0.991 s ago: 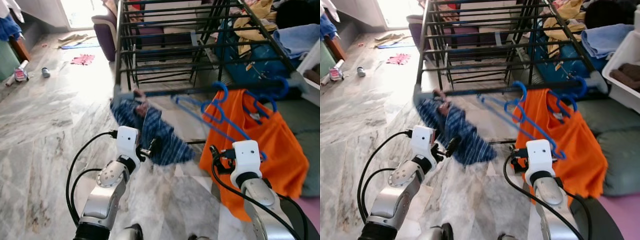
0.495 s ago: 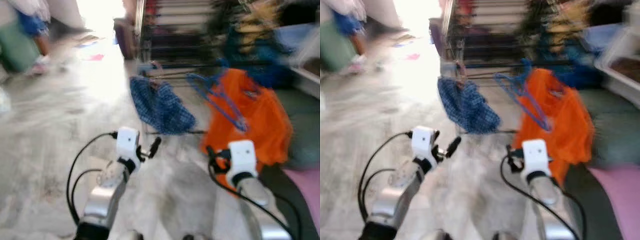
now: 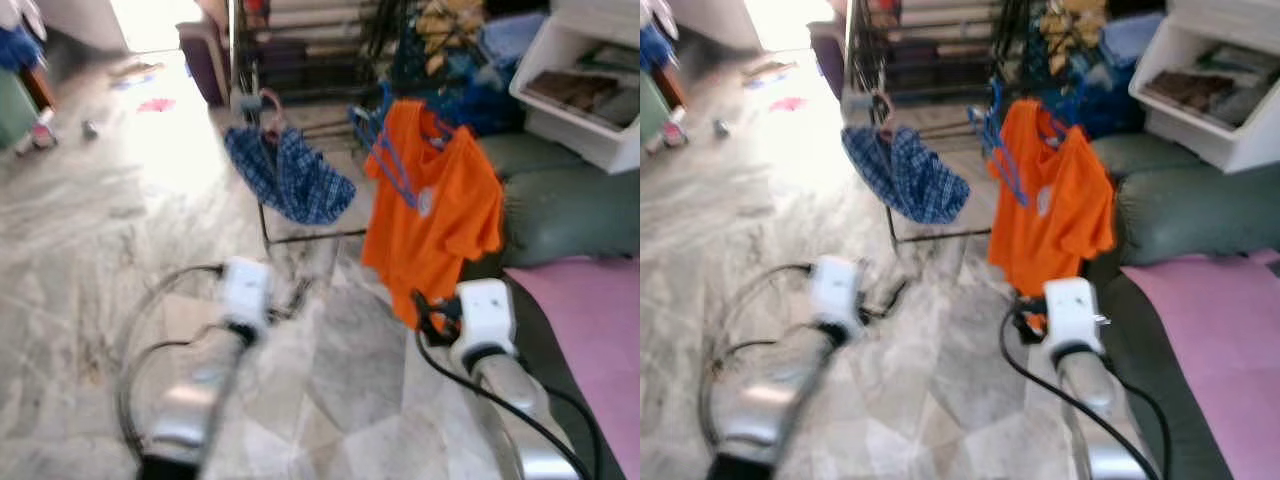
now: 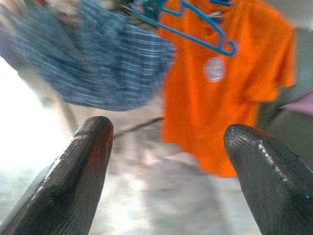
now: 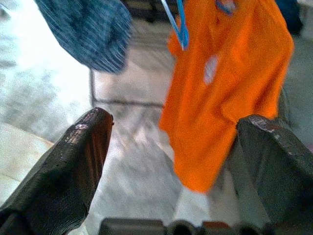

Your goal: Hang hanger

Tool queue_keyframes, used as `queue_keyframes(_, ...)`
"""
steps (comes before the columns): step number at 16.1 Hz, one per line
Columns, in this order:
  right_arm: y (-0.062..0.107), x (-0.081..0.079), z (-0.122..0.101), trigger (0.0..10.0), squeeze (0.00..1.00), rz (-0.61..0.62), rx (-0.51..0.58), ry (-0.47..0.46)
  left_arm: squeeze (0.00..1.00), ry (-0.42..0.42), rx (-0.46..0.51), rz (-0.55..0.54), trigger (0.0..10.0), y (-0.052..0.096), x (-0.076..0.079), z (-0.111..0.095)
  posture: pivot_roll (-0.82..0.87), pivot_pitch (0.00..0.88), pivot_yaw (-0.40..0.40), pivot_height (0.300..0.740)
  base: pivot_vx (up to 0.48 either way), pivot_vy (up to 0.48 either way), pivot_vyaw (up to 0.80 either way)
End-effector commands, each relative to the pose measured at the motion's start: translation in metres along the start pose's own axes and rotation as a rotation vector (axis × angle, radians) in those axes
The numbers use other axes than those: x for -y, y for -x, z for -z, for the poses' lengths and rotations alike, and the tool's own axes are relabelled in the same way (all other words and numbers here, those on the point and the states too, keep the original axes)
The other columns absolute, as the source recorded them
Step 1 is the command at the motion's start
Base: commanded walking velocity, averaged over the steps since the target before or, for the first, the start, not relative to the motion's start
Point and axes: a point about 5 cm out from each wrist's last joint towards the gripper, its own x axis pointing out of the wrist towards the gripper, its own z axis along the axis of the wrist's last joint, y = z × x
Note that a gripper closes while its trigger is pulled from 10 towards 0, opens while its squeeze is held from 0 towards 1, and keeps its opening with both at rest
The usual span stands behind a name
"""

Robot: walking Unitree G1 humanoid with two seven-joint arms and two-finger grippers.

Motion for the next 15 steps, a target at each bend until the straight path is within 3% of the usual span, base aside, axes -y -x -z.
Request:
queue_keyframes(1,0.0,0.004,-0.006,10.0,0.0,0.004,0.029,-0.006,0.0,-0.048,0.042,-0.006,10.0,0.005,-0.009,-0.009,-0.07,0.053,0.054,0.74,0.0,0.0,0.0)
queue_keyframes(2,0.0,0.006,-0.004,10.0,0.0,0.029,0.021,-0.031,0.0,-0.103,0.018,-0.029,10.0,0.019,-0.022,-0.005,-0.05,0.051,0.056,0.74,0.0,0.0,0.0)
queue_keyframes(5,0.0,0.003,-0.006,10.0,0.0,0.003,0.04,-0.063,0.0,-0.144,-0.002,-0.066,10.0,0.039,-0.031,-0.002,-0.03,0.059,0.045,0.74,0.0,0.0,0.0)
queue_keyframes(8,0.001,-0.003,-0.008,10.0,0.0,-0.019,0.06,-0.062,0.0,-0.081,-0.007,-0.131,10.0,0.044,-0.023,0.001,-0.03,0.059,0.031,0.74,0.0,0.0,0.0)
queue_keyframes(10,0.001,-0.003,-0.008,10.0,0.0,-0.012,0.054,-0.027,0.0,-0.089,0.003,-0.135,10.0,0.05,-0.013,0.005,-0.02,0.055,0.026,0.74,0.0,0.0,0.8)
queue_keyframes(12,-0.002,-0.001,-0.008,10.0,0.0,-0.012,0.051,-0.034,0.0,-0.043,-0.012,-0.214,10.0,0.045,-0.019,0.006,-0.02,0.056,0.029,0.74,0.0,0.0,0.8)
queue_keyframes(15,-0.004,-0.005,-0.012,10.0,0.0,-0.033,0.071,-0.04,0.0,-0.023,-0.006,-0.245,10.0,0.04,-0.021,0.003,-0.02,0.057,0.029,0.74,0.0,0.0,0.8)
